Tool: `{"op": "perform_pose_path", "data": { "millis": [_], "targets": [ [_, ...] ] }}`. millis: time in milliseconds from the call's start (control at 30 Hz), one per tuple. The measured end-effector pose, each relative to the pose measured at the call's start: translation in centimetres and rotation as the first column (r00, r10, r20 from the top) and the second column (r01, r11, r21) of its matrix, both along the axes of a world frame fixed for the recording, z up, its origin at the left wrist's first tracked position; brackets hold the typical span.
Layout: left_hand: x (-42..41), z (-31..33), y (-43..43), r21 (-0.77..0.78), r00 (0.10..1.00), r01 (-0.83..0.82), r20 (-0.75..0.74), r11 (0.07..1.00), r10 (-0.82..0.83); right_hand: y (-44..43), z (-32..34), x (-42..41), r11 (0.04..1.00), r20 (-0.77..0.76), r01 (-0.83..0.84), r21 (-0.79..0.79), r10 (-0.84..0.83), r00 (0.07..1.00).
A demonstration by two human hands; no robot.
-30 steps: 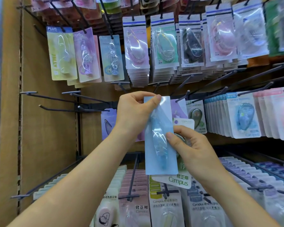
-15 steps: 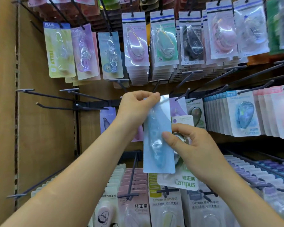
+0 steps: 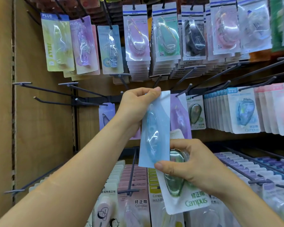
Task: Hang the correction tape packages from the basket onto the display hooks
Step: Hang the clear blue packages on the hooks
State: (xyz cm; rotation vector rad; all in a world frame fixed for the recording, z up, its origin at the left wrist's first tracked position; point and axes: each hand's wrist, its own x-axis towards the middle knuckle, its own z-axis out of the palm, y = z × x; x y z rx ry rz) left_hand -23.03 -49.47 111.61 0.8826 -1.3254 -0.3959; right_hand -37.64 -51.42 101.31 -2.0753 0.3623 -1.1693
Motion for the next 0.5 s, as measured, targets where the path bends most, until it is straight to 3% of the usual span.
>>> {"op": "perform_pose_path", "data": {
  "millis": [100, 167, 267, 367, 433, 467, 500],
  "targets": [
    [0.0, 0.0, 0.1, 0.073, 0.994, 0.049, -0.104, 0.996, -0.041, 0.1, 0.1, -0.4, 0.996, -0.069, 0.072, -0.057, -0.076, 0.995],
    [0.0, 0.0, -0.4, 0.087, 0.985, 0.053, -0.168, 0.995, -0.037, 0.3, 0.1, -0.8, 0.998, -0.091, 0.031, -0.05, -0.036, 0.995],
    [-0.1, -0.4, -1.6, 0.077, 0.983, -0.027, -0.179, 0.997, 0.04, 0.3, 0.1, -1.3, 0.989, -0.033, -0.068, 0.129, 0.073, 0.997],
    [0.0, -1.5, -1.7, 0.063, 0.982, -0.033, -0.184, 0.997, 0.044, -0.6, 0.0, -1.5, 0.976, 0.07, -0.024, 0.217, 0.009, 0.997],
    [0.6, -3.2, -0.7, 0.039, 0.985, -0.164, -0.045, 0.986, 0.166, -1.0, 0.0, -1.4, 0.971, 0.117, 0.009, 0.24, -0.038, 0.992],
    [1.1, -4.3, -0.1, -0.064, 0.94, -0.312, 0.122, 0.948, 0.318, -1.1, 0.0, -1.2, 0.974, 0.118, 0.017, 0.226, -0.044, 0.992],
    [1.5, -5.2, 0.7, -0.219, 0.839, -0.419, 0.278, 0.881, 0.468, -1.1, 0.0, -1.1, 0.981, 0.115, 0.023, 0.193, -0.046, 0.992]
  ]
}}
